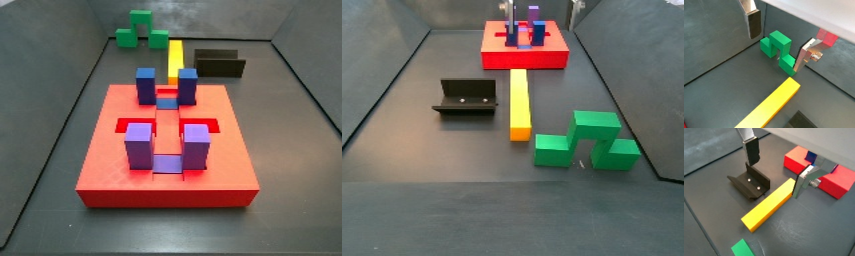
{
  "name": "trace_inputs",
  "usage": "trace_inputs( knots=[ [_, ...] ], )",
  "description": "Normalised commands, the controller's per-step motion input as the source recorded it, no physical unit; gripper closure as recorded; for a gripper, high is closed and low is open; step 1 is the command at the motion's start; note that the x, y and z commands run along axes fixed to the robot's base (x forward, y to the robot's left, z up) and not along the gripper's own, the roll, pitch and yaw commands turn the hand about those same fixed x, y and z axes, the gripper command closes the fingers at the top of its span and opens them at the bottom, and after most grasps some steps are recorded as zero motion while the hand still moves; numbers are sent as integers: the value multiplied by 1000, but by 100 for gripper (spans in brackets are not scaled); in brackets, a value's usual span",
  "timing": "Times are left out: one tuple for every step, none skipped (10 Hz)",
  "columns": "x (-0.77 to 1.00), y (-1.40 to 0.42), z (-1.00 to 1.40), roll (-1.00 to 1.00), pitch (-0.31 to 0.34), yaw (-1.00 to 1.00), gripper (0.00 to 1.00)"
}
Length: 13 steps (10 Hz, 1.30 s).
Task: Pick up the yellow object. Move up. Move to above the board. Insert the yellow object.
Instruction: Pick up the yellow object.
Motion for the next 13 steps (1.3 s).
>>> trace_inputs(
  knots=[
    [631, -511, -486, 0, -39, 0, 0],
    [531, -340, -857, -39, -194, -97, 0],
    [534, -366, -883, -43, -203, -123, 0],
    [360, -343, -837, -49, -221, -109, 0],
    [266, -143, -854, -57, -183, -117, 0],
    [26, -11, -877, -51, -161, -137, 0],
    [0, 0, -869, -77, -144, -74, 0],
    [0, 0, -866, -90, -130, -83, 0],
    [-6, 0, -717, -143, -101, -74, 0],
    [0, 0, -663, -166, -99, -26, 0],
    [37, 0, -689, -163, -111, -11, 0],
    [0, 0, -663, -164, -123, -9, 0],
    [17, 0, -609, -154, -93, -34, 0]
  ],
)
